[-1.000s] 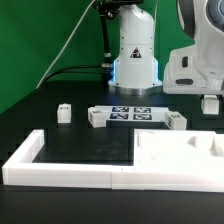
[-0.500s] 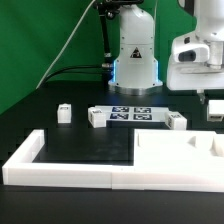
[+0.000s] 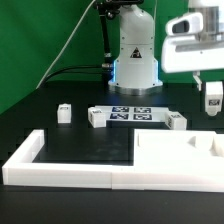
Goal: Assemble one leg
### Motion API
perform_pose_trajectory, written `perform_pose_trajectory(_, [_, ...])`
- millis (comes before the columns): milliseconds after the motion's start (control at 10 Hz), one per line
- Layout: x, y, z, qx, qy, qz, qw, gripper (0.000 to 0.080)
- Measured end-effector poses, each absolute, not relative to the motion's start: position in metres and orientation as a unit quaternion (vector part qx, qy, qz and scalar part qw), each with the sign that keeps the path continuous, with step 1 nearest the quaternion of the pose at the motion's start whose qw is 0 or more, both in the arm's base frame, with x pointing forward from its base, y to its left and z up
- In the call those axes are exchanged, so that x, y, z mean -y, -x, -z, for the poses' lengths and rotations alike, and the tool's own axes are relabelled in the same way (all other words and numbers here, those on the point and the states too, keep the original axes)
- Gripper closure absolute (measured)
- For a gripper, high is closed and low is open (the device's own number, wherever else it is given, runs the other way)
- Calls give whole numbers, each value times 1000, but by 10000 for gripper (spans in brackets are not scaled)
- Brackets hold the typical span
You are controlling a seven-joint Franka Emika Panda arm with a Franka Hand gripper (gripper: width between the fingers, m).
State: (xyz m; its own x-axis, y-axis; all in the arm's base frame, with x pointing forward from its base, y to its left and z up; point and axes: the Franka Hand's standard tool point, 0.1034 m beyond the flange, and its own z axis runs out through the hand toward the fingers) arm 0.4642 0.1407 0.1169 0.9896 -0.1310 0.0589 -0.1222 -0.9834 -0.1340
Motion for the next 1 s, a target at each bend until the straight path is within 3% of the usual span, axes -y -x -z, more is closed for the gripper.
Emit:
perform_pose_trajectory(200, [-146,-471,-122,-70,987,126,77,512])
perform_pose_trajectory(500, [-147,-467,-118,-58,988,121,74,512])
perform_pose_trajectory(600, [-148,-469,-109,-23,990,118,68,512])
perform_pose_trajectory(1000, [-112,-516,-108,59,990,118,49,512])
